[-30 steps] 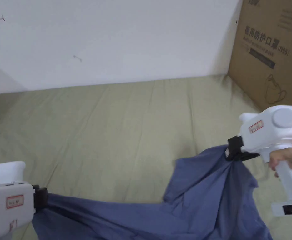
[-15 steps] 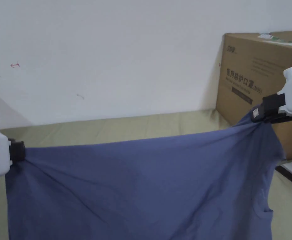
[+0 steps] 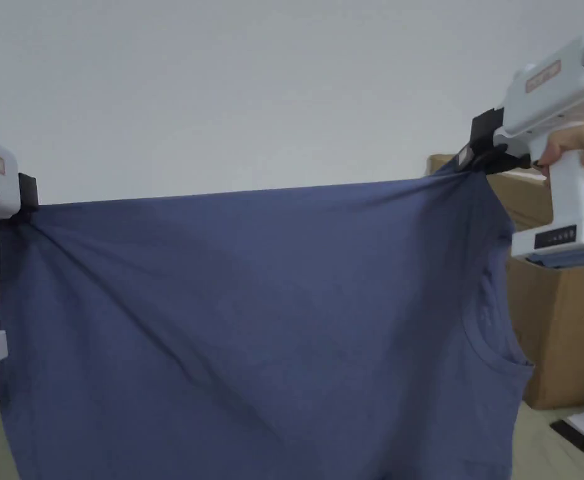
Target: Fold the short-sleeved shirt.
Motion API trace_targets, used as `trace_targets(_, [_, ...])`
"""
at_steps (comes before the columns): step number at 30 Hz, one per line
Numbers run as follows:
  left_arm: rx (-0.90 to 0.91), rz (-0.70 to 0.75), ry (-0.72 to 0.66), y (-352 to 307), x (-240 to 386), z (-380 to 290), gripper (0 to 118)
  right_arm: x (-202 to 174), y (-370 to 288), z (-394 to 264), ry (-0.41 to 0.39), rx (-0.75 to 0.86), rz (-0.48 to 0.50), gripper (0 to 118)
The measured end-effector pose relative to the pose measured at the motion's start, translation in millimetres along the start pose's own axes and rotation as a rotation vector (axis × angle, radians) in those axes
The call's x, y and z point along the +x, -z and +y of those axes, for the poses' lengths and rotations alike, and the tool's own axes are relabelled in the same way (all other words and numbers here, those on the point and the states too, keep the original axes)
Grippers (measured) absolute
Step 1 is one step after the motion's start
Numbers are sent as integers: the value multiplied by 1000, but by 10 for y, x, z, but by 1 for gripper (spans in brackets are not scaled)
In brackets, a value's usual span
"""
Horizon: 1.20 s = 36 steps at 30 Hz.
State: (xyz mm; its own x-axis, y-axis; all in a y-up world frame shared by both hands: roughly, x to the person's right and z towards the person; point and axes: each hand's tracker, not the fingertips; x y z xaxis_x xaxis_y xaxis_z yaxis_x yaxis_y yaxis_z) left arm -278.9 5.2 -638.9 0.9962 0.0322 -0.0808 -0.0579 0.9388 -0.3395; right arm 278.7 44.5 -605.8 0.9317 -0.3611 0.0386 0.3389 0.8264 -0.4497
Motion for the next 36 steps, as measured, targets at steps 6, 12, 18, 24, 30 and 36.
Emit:
trace_targets(6, [37,27,-17,360,117,639,0,-370,70,689,-15,72,-37,1])
trace_targets(12, [82,35,-59,581,192,1290,0,-524,54,1108,6,142,-17,1])
trace_targets(18, [122,62,-30,829,262,1350,0,-542,317,1072,-26,147,-34,1])
trace_targets(24, [5,91,-8,1512,226,649,0,-189,1192,658,-12,10,-40,1])
trace_targets(30, [-188,115,11,2436,282,-603,0,264,2344,-272,0,-192,-127,1])
trace_targets(36, [-348,135,49,3167,402,-1980,0,923,3486,-1378,76,-383,-211,1])
